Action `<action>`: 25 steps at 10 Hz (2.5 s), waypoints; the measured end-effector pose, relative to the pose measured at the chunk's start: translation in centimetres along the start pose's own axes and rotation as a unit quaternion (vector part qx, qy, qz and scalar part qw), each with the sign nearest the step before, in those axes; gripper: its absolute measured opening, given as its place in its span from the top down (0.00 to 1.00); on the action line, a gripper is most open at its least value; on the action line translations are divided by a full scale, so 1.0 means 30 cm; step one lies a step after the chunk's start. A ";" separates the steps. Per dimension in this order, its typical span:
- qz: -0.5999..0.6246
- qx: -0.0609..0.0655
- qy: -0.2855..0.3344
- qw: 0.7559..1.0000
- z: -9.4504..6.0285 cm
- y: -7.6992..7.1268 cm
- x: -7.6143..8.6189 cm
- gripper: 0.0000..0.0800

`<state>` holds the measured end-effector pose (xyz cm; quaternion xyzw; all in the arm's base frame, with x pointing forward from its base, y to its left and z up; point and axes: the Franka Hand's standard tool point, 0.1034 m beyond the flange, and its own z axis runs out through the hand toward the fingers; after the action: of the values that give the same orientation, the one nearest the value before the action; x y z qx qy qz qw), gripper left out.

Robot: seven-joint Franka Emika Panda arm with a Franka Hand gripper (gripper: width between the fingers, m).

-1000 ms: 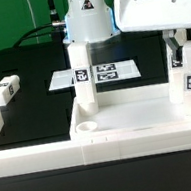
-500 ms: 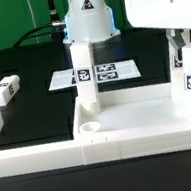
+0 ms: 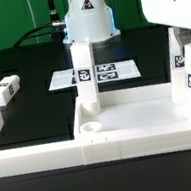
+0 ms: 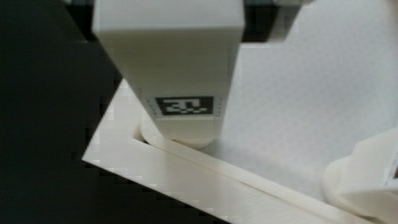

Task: Assemble desk

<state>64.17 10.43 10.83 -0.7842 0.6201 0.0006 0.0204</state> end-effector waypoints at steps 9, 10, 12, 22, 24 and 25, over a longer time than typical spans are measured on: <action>0.057 0.001 -0.008 0.998 0.002 -0.001 -0.009 0.23; 0.012 0.001 -0.007 1.000 0.002 -0.001 -0.009 0.20; -0.048 0.002 -0.007 0.999 0.003 -0.001 -0.008 0.19; -0.397 -0.003 -0.001 0.918 0.009 0.004 -0.009 0.19; -0.471 -0.006 0.003 0.882 0.009 0.005 -0.005 0.19; -0.501 -0.006 0.003 0.865 0.009 0.005 -0.001 0.19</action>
Offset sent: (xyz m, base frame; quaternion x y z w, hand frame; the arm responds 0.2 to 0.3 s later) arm -0.0017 -0.0007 -0.0015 -0.0006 -0.0011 0.1913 0.9815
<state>64.03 10.44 10.57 -0.9896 0.1433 -0.0078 0.0113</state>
